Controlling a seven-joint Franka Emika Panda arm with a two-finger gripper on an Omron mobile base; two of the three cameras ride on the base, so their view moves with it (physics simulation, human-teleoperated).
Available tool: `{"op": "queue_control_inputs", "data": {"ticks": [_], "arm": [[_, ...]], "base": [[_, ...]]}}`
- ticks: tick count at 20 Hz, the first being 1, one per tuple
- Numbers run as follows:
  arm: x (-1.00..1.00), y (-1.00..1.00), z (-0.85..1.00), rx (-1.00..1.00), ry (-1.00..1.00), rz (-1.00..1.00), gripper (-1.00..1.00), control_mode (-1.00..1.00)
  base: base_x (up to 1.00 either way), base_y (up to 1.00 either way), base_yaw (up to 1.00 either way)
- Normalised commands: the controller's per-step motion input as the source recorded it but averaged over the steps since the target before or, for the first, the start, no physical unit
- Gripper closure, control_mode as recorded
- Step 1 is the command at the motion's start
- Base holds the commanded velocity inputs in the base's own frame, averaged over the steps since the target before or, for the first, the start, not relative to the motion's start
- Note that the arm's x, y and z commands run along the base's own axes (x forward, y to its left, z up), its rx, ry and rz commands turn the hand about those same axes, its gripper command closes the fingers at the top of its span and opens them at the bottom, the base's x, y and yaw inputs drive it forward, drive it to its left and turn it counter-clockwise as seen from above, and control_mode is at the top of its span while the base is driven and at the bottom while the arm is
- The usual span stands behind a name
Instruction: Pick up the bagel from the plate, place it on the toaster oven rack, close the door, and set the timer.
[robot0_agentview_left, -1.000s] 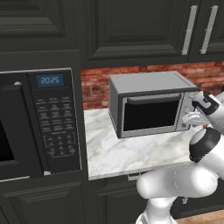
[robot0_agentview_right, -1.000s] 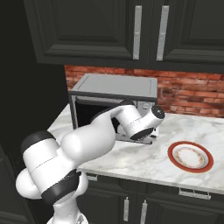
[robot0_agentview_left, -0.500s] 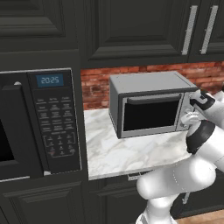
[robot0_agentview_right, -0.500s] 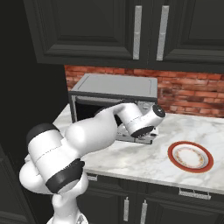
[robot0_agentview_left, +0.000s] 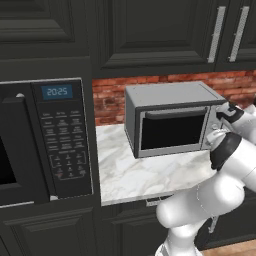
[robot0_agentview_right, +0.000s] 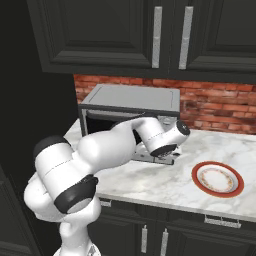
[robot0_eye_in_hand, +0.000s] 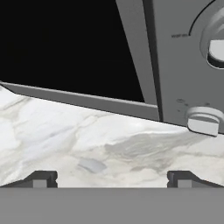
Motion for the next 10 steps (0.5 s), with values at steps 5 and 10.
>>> {"op": "queue_control_inputs", "data": {"ticks": [5,10], "arm": [[0.0,0.0,-0.01,0.0,-0.19,0.0,-1.0,-1.0],[0.02,0.0,-0.04,0.0,-0.14,0.0,-1.0,-1.0]], "base": [[0.0,0.0,0.0],[0.0,0.0,0.0]]}}
